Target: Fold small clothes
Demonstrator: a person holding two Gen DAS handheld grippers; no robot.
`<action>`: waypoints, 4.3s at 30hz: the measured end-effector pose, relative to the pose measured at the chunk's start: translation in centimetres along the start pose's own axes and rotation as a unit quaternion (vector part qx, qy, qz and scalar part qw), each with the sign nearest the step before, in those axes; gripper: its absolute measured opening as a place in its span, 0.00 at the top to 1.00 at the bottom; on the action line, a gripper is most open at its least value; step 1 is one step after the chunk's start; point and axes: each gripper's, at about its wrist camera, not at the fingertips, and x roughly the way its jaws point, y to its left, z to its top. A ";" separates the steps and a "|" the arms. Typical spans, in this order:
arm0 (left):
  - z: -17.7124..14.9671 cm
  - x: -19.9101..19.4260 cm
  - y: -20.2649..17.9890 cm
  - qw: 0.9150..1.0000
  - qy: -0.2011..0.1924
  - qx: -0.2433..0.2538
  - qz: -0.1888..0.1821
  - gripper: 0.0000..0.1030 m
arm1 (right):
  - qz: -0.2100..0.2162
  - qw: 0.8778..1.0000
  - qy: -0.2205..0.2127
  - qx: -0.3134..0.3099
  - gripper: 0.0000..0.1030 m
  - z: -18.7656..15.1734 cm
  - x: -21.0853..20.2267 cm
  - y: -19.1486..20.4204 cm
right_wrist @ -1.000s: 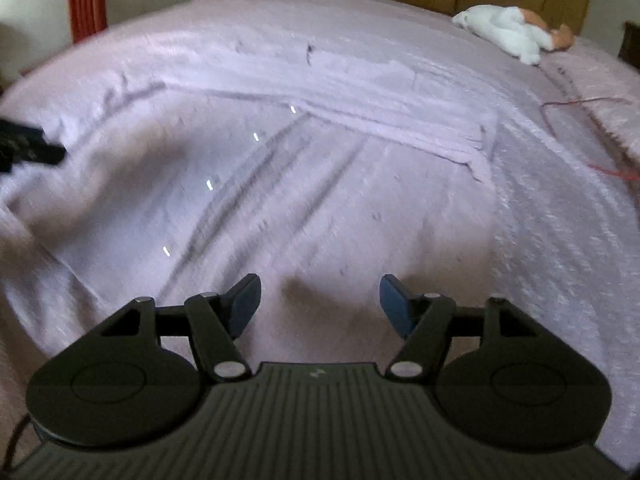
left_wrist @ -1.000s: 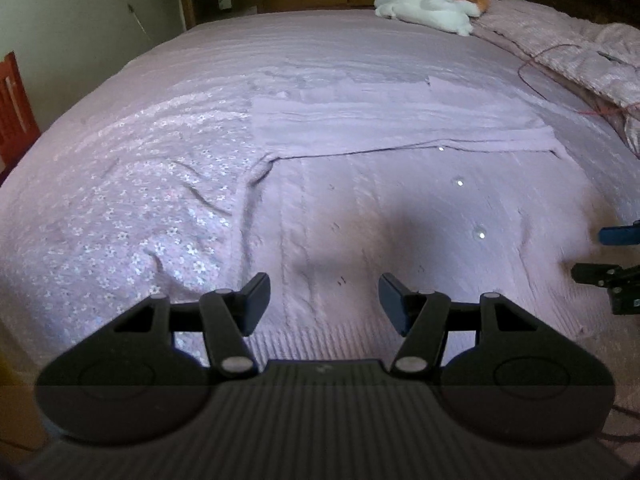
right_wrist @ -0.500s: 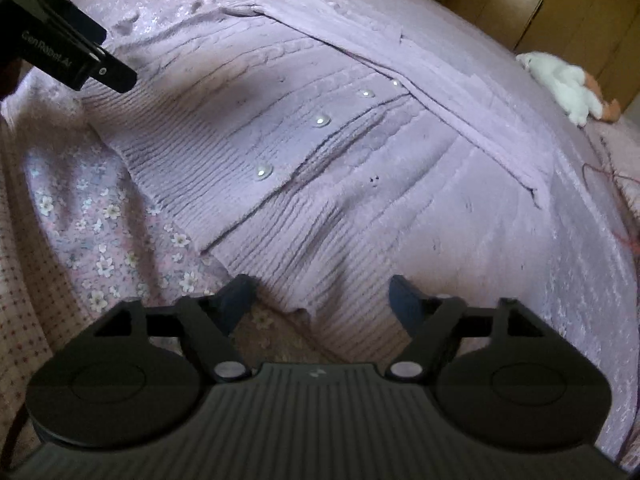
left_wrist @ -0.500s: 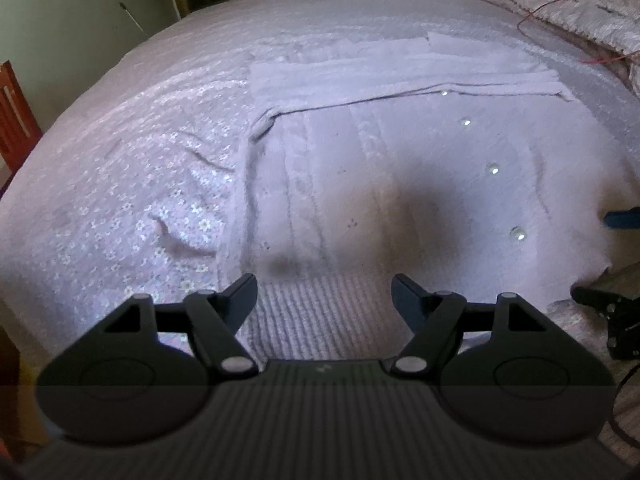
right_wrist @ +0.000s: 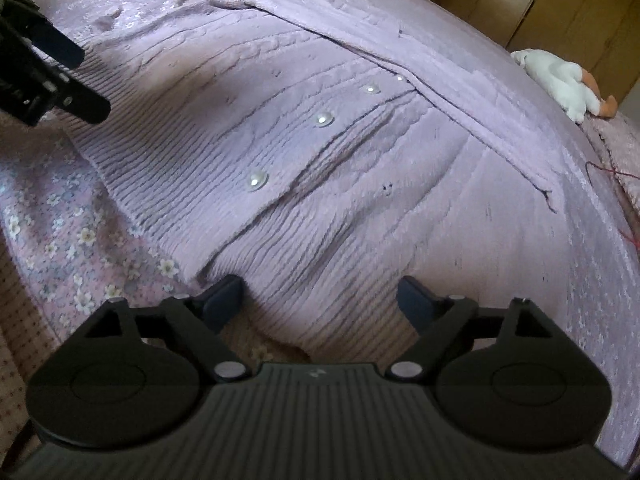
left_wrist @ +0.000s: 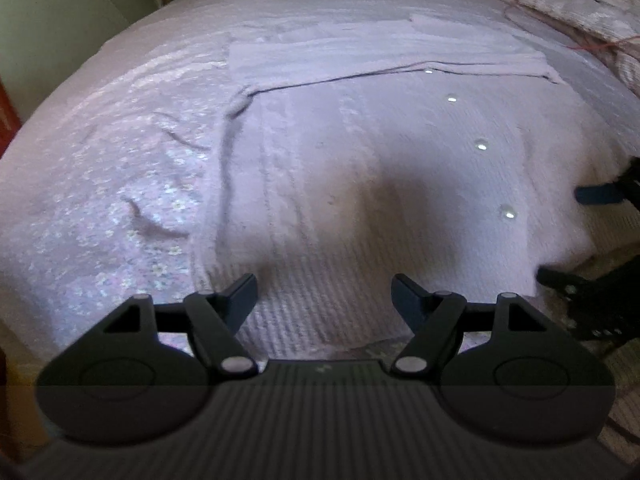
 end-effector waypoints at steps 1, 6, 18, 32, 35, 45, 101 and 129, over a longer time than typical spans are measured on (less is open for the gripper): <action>0.0 -0.1 -0.1 1.000 -0.002 0.007 -0.008 0.27 | -0.002 1.000 -0.003 0.002 0.13 0.1 0.1 0.0; -0.4 -0.6 -1.3 0.998 -0.010 0.054 -0.034 0.27 | -0.023 0.998 -0.026 0.052 0.13 0.7 0.1 -1.0; -0.8 2.0 -3.6 0.990 0.014 0.135 -0.024 0.25 | -0.039 0.990 -0.066 0.114 0.13 1.6 -1.5 -3.4; 2.1 2.9 -1.9 0.995 -0.058 0.078 0.012 0.86 | -0.039 0.993 -0.023 0.107 0.13 -0.9 -1.5 -2.9; 2.4 1.9 -1.2 0.995 -0.078 0.062 0.003 0.87 | -0.051 0.992 -0.019 0.111 0.14 -1.6 -1.9 -3.1; 3.8 -0.5 -0.5 0.992 -0.128 -0.004 -0.015 0.88 | -0.056 0.973 -0.064 0.217 0.83 -2.1 -3.7 -6.5; 24.1 19.0 1.6 0.994 -0.103 -0.019 0.034 0.76 | -0.131 0.961 -0.117 0.214 0.85 15.2 16.2 -21.6; 20.6 12.3 -1.3 0.993 -0.097 0.054 -0.038 0.42 | -0.018 0.987 -0.116 0.112 0.42 12.5 8.7 -20.8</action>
